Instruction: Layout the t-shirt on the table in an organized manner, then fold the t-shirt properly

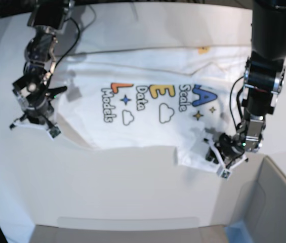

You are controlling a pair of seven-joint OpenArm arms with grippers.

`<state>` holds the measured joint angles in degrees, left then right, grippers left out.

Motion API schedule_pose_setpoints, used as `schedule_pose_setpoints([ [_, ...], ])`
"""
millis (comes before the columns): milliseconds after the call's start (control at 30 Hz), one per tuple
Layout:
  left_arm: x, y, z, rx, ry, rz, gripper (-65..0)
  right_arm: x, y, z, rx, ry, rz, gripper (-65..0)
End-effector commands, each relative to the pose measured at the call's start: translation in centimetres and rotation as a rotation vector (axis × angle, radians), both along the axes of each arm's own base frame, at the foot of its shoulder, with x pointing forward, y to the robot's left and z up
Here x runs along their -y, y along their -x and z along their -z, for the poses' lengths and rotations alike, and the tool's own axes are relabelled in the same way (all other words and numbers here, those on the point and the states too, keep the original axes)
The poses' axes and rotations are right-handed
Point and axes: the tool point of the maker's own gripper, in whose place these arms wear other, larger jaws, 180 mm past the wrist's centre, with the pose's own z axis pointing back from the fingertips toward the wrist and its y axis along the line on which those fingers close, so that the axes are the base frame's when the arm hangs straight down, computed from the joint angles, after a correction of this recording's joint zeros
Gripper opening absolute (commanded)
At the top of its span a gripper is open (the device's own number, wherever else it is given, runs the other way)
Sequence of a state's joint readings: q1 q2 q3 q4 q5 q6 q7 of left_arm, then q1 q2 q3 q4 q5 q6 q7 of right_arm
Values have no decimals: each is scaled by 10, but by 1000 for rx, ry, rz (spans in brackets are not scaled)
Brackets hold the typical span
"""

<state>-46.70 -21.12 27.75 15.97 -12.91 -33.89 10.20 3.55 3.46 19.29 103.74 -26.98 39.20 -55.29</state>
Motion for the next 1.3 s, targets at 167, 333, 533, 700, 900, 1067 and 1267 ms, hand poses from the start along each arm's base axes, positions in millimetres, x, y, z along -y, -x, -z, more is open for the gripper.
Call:
schedule_pose_setpoints([
  [167,-19,9,7,-105,-92,-20,-620,0,-7,-14,40,12,-19,-650],
  [333,-27,2,-4,-73,-2,-110,-629,-1,-9,-15,46,8,-21,-650],
  [533,-30,-5,-24,-55,-26,-98,-629,-2,-10,-17,51,5,-23,-650],
  [700,-16,3,-39,-14,-65,-40,-629,-2,-10,-17,51,4,-24,-650],
  [900,-20,15,-75,70,-67,-67,-629,-4,-10,-16,52,-6,-22,-650],
  [1067,-20,26,-85,80,-117,-44,-629,-7,-11,-16,59,-25,-24,-650],
  [1267,-37,37,-108,108,-141,-92,-629,-7,-9,-33,129,-99,-15,-650],
])
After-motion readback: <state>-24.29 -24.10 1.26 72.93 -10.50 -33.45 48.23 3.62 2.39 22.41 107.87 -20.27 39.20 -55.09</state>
